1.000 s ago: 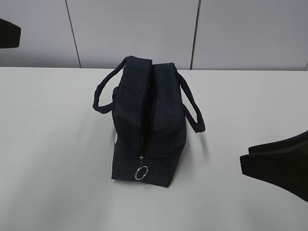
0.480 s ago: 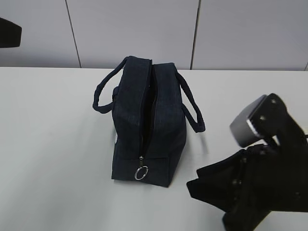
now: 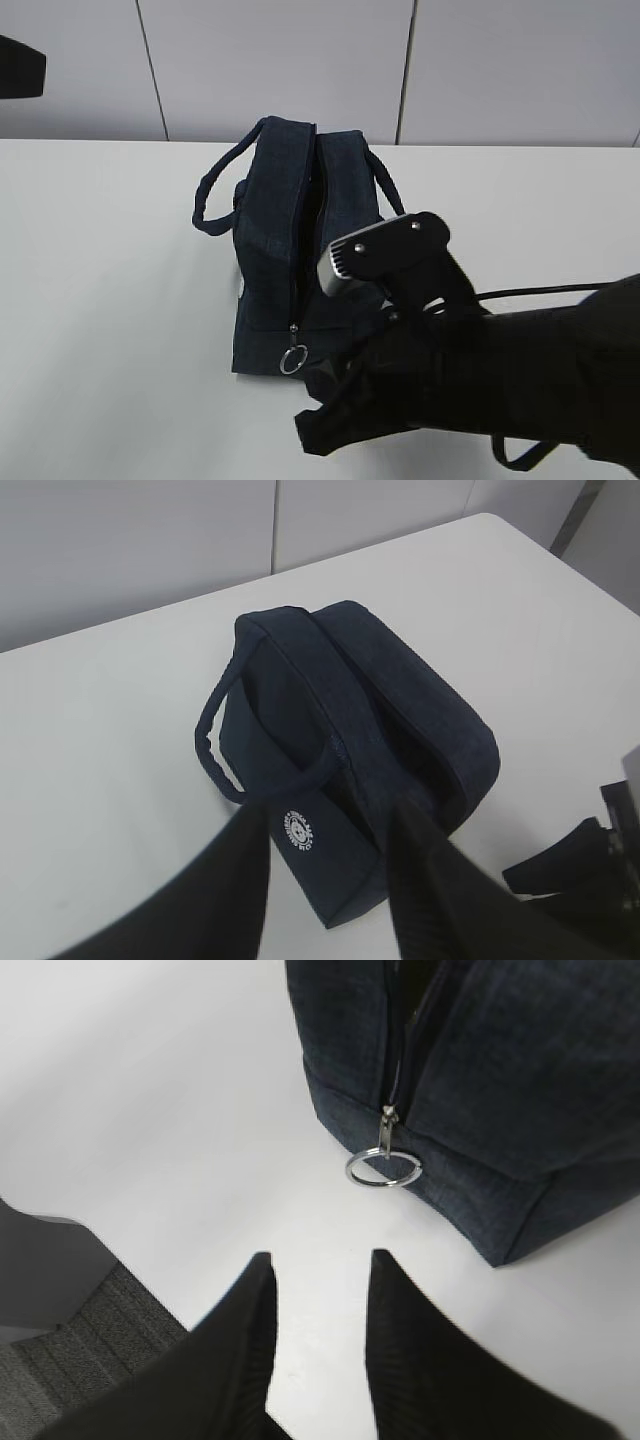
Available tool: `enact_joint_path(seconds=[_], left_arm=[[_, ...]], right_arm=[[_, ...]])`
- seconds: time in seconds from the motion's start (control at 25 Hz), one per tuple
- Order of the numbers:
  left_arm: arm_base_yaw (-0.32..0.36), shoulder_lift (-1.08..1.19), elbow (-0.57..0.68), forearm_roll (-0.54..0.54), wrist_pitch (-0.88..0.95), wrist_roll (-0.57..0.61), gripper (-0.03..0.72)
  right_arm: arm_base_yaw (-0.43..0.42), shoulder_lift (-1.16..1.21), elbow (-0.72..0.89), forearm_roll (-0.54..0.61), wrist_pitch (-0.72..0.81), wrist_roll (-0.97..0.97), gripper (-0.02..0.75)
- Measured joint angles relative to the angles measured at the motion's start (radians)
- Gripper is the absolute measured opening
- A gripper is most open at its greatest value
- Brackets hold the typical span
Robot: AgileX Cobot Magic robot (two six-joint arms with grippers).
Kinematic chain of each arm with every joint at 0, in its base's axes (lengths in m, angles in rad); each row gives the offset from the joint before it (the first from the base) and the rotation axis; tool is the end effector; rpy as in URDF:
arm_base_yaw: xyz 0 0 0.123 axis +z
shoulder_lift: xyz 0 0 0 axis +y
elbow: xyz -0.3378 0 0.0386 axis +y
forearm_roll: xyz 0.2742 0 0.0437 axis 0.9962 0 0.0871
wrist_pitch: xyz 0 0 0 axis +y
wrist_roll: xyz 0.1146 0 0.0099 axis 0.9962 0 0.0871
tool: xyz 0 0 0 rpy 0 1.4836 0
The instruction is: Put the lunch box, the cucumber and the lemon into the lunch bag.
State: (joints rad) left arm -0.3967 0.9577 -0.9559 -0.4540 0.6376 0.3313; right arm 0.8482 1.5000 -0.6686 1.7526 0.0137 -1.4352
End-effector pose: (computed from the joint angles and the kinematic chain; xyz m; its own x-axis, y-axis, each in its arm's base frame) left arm 0.1809 -0.1084 0.4112 -0.4682 0.1518 -0.8705 0.5647 0.8091 -0.1627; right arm 0.2080 0.2385 0.2118 -0.6606 -0.2774 -0.6976 -0.5794 0.7793 0.2388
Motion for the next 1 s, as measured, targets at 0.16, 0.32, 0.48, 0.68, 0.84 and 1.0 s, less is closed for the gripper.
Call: enact_joint_path(seconds=[0.16,0.32,0.48,0.68,0.84,1.0], left_arm=[[0.0,0.0,0.0,0.0,0.0,0.0,0.267],[0.0,0.0,0.0,0.0,0.0,0.0,0.257],[0.0,0.0,0.0,-0.002,0.0,0.0,0.252],[0.0,0.0,0.0,-0.002,0.0,0.0,0.251],[0.0,0.0,0.0,-0.002,0.0,0.0,0.249],[0.0,0.0,0.0,-0.002,0.0,0.0,0.249]], right_arm=[[0.002,0.085,-0.047,0.05,0.057,0.0,0.242],[0.003,0.111,-0.087,0.072,0.153,0.0,0.316],[0.004,0.113,-0.105,0.072,0.161,0.0,0.371],[0.004,0.115,-0.107,0.076,0.09,0.081,0.384],[0.004,0.117,-0.107,0.079,0.026,0.203,0.386],[0.004,0.141,-0.107,0.081,0.007,0.335,0.387]])
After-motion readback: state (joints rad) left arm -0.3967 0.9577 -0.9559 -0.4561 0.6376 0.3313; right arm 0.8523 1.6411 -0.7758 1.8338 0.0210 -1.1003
